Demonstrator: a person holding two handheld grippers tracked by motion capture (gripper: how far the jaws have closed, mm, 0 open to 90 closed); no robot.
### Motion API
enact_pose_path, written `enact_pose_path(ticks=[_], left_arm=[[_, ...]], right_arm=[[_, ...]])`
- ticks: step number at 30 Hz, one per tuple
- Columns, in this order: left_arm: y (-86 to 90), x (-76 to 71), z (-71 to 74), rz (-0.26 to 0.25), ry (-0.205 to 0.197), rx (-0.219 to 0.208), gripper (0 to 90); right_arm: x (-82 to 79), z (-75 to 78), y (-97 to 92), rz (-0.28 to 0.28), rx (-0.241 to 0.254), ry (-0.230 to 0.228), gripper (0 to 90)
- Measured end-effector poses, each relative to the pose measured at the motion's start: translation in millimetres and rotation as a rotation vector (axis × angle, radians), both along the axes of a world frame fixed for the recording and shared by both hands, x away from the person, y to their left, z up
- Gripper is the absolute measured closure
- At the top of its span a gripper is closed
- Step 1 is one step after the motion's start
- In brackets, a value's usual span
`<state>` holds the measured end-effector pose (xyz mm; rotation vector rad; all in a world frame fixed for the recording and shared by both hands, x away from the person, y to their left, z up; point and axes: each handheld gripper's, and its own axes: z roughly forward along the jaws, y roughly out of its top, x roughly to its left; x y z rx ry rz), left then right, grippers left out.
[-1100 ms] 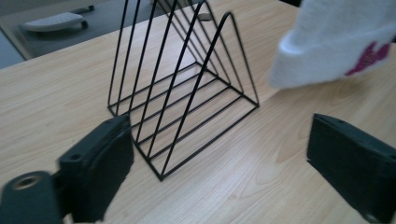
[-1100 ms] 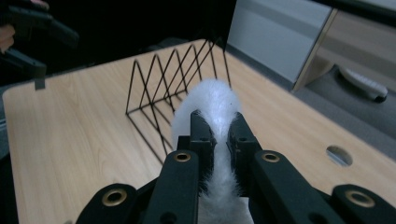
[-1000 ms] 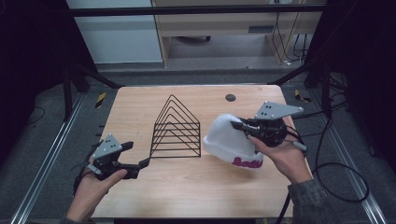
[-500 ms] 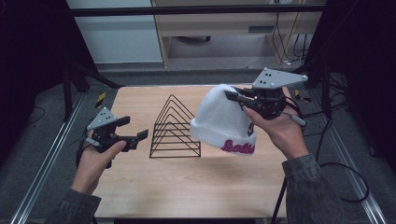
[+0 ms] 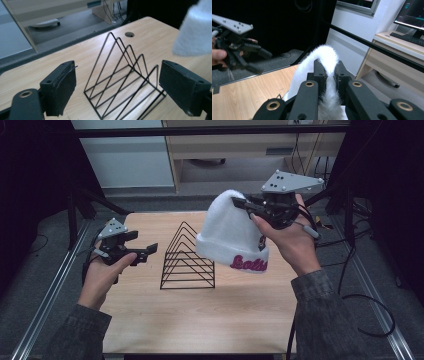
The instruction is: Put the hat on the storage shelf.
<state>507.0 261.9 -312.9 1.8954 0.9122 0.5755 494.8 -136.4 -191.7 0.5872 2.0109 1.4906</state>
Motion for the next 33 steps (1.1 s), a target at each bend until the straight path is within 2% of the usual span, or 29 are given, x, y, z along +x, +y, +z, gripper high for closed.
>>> enact_pose_path(ticks=[3,7,10,15,21,24,33], left_arm=[[-3.5,-1.0,0.6,-0.023,-0.002,-0.018,14.2],[-9.0,-4.6,4.0,-0.057,-0.014,-0.044,15.2],[-10.4,-4.4,4.6,-0.065,-0.008,-0.06,15.9],[-14.1,-4.4,8.1,-0.075,-0.009,-0.062,17.3],[-23.8,-0.8,10.7,-0.111,-0.019,-0.065,19.3],[-26.5,2.1,9.0,-0.116,-0.014,-0.064,20.9],[-32.7,11.5,6.8,-0.106,-0.01,-0.082,28.1]], right_arm=[[5.3,4.7,8.0,-0.005,-0.02,-0.007,83.9],[7.4,11.3,13.1,0.003,-0.008,-0.021,83.9],[8.0,14.1,15.8,0.005,-0.008,-0.027,83.9],[13.0,18.0,21.4,0.013,0.001,-0.037,83.9],[20.1,24.0,34.2,0.053,0.04,-0.043,83.9],[22.3,25.7,40.2,0.065,0.043,-0.043,83.9],[38.7,26.8,73.6,0.125,0.046,-0.02,83.9]])
